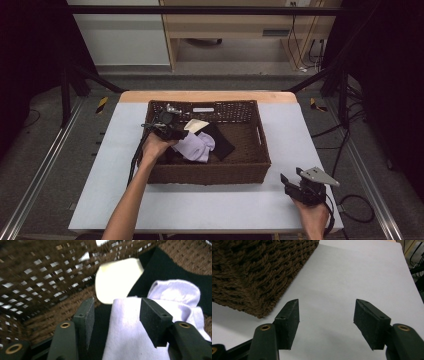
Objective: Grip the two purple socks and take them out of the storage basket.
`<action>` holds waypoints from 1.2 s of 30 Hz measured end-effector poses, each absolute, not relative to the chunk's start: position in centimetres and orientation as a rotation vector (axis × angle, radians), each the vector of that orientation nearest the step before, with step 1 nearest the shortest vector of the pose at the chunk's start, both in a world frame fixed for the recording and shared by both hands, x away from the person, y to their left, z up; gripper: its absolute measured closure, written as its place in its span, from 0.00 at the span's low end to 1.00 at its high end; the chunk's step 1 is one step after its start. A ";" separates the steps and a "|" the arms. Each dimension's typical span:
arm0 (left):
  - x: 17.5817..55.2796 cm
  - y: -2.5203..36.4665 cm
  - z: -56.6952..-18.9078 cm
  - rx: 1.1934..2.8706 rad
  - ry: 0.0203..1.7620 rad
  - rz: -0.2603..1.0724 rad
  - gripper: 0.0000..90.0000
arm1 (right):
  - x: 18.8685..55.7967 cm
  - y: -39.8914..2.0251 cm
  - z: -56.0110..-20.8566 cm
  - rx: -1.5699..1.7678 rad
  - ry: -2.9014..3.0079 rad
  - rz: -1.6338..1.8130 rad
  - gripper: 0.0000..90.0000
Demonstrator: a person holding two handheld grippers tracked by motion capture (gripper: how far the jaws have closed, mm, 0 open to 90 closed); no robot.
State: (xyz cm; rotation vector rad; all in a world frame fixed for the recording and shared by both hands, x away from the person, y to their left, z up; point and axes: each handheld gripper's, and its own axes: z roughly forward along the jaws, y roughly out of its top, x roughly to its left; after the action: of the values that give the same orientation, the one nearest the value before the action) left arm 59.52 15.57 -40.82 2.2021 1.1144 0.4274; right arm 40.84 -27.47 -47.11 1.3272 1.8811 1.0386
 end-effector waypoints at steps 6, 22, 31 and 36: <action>59.7 15.2 -41.4 2.262 1.090 0.422 0.49 | 40.9 -27.5 -47.3 1.342 1.886 1.033 0.40; 60.4 14.4 -42.9 2.424 1.128 0.302 0.70 | 41.0 -27.4 -47.4 1.338 1.900 1.022 0.38; 60.4 14.3 -42.9 2.437 1.223 0.250 0.95 | 40.9 -27.4 -47.4 1.332 1.904 1.018 0.40; 59.9 14.6 -41.8 2.390 1.176 0.304 0.96 | 40.9 -27.5 -47.4 1.331 1.898 1.020 0.40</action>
State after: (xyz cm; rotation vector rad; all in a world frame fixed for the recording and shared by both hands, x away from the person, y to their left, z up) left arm 59.86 14.59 -41.80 2.3898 1.1756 0.3038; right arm 40.86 -27.47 -47.37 1.3306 1.8985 1.0196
